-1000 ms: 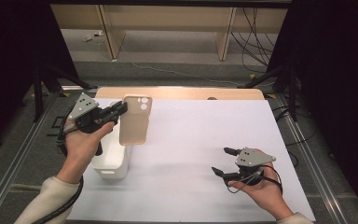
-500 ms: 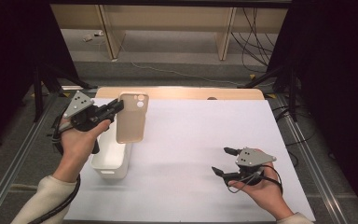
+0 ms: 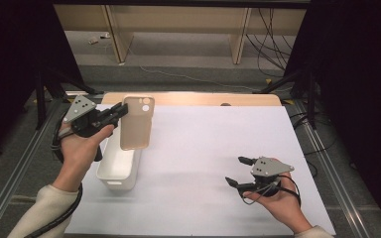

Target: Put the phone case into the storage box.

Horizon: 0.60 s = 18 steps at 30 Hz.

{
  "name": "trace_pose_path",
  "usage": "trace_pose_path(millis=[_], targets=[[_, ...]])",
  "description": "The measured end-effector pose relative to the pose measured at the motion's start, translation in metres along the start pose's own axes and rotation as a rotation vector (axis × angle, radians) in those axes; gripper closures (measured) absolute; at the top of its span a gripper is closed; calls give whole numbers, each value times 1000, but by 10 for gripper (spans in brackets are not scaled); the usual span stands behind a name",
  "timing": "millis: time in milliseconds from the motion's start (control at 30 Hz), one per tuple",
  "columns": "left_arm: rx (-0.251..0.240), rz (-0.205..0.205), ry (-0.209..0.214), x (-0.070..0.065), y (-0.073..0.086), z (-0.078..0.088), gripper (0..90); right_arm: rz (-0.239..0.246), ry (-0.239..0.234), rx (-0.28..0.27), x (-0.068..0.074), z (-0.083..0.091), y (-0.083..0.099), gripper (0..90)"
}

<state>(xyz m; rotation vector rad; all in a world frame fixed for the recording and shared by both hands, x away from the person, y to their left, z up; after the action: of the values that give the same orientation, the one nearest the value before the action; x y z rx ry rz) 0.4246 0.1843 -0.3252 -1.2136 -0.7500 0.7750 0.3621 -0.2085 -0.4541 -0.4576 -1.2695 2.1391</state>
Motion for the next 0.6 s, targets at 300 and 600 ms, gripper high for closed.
trace_pose_path(millis=[300, 600], targets=[[3, -2, -15, 6, 1, 2, 821, -3, -1, 2, 0, 0, 0, 234], [8, -7, -27, 12, 2, 3, 820, -7, -5, 5, 1, -1, 1, 234]])
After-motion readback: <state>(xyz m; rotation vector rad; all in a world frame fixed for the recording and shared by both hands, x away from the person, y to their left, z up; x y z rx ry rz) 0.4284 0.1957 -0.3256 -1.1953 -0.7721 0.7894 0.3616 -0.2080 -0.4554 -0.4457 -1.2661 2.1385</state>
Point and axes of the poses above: each handheld gripper's, and its own axes: z roughly backward along the jaws, y roughly out of its underside, x roughly to its left, the point moved 5 cm from there along -z, roughly forward along the jaws, and after that the axes turned 10 degrees about -z, right-handed, at the moved point
